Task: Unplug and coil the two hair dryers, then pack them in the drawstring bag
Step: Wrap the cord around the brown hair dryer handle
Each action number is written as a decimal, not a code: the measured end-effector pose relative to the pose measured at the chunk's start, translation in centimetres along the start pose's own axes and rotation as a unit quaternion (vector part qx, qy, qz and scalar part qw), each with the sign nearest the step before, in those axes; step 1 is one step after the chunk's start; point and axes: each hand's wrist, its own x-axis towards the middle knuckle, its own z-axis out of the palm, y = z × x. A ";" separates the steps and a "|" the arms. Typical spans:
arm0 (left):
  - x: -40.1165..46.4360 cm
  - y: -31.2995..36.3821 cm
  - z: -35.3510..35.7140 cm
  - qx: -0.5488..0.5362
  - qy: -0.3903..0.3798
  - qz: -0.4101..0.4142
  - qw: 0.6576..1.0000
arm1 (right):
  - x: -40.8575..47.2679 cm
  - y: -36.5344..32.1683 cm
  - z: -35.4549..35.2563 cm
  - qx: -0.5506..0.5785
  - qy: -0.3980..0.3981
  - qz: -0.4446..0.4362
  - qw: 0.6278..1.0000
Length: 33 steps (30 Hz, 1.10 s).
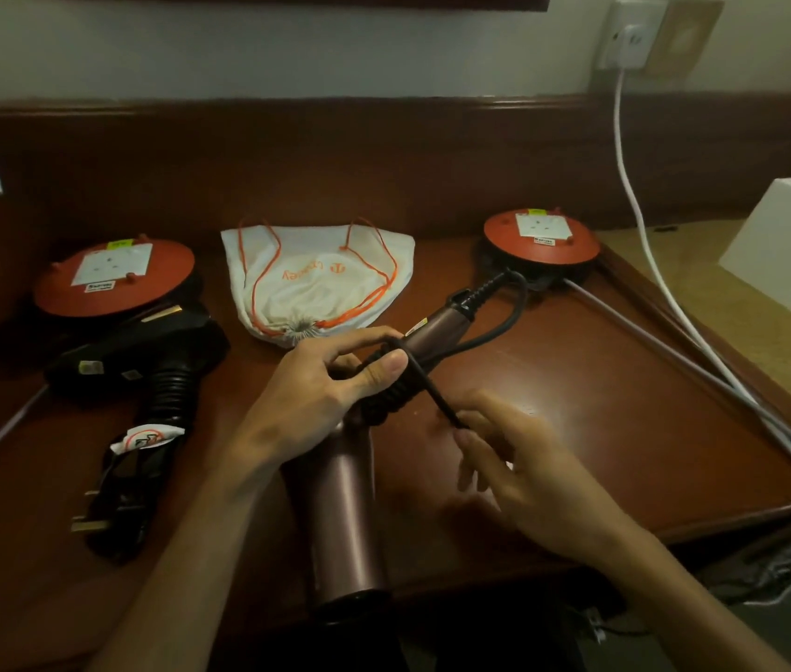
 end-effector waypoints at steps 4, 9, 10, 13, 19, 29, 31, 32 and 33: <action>-0.3 0.0 0.1 0.013 0.004 0.001 1.000 | -1.1 0.2 -1.1 -0.088 -0.037 -0.038 0.995; -0.6 0.2 0.3 0.060 -0.014 -0.006 0.998 | -1.3 1.0 -1.5 -0.218 -0.091 -0.030 0.971; -0.6 0.4 0.5 0.066 -0.016 -0.006 0.998 | -1.2 1.1 -1.7 -0.231 -0.096 -0.031 0.968; -0.7 0.6 0.7 0.070 -0.006 -0.005 0.998 | -1.2 0.8 -2.2 -0.247 -0.112 -0.035 0.962; -1.1 0.6 1.1 0.097 -0.033 0.014 0.995 | -0.8 0.7 -5.7 -0.040 -0.221 0.092 0.970; -1.7 0.4 1.7 0.231 -0.056 0.078 0.968 | 7.6 3.1 -7.2 -0.092 -0.317 0.061 0.942; -1.9 0.9 2.0 0.294 -0.068 0.065 0.951 | 9.3 3.6 -7.1 -0.133 -0.364 0.056 0.920; -2.0 1.3 2.3 0.335 -0.078 0.051 0.937 | 9.9 3.5 -7.3 -0.144 -0.378 0.061 0.913; -2.1 1.7 2.7 0.381 -0.091 0.034 0.920 | 10.4 2.9 -7.6 -0.147 -0.381 0.068 0.910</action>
